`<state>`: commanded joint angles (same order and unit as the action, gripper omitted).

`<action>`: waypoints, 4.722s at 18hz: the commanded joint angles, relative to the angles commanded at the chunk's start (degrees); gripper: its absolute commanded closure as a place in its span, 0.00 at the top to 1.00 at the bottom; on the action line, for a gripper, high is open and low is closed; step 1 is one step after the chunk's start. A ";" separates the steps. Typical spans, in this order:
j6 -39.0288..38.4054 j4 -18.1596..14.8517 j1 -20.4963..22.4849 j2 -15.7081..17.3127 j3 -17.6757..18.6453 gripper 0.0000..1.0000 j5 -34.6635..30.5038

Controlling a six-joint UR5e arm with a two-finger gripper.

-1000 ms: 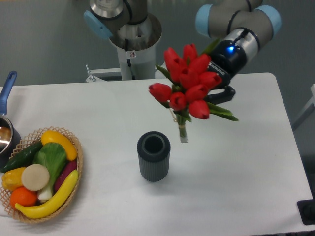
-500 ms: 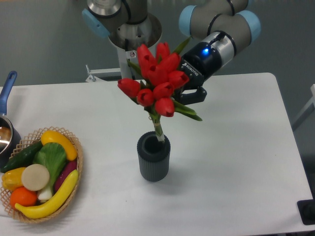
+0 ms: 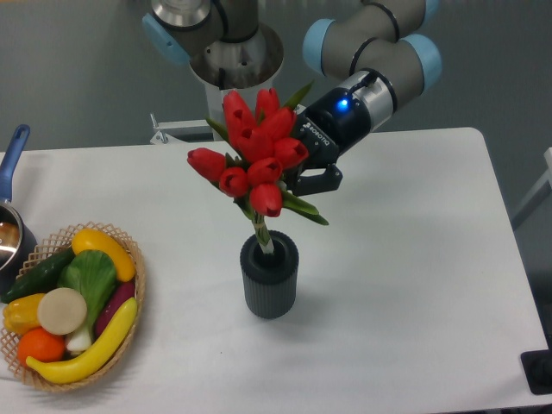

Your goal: Insert the flowers into the vase

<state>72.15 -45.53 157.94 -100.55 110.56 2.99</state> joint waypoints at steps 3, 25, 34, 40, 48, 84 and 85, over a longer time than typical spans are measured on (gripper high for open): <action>0.45 0.00 0.00 -0.70 0.71 0.31 -0.18; 6.25 0.18 1.05 -7.12 2.56 0.31 -4.22; 7.48 0.35 1.14 -9.14 3.52 0.31 -7.12; 7.56 0.35 1.05 -9.49 3.35 0.46 -7.30; 11.87 0.35 1.05 -10.55 3.52 0.78 -9.91; 18.44 -1.31 18.55 2.29 -15.98 1.00 -57.28; 19.94 -2.80 18.46 2.37 -17.03 1.00 -59.13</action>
<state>92.09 -48.32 176.40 -98.17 93.53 -56.14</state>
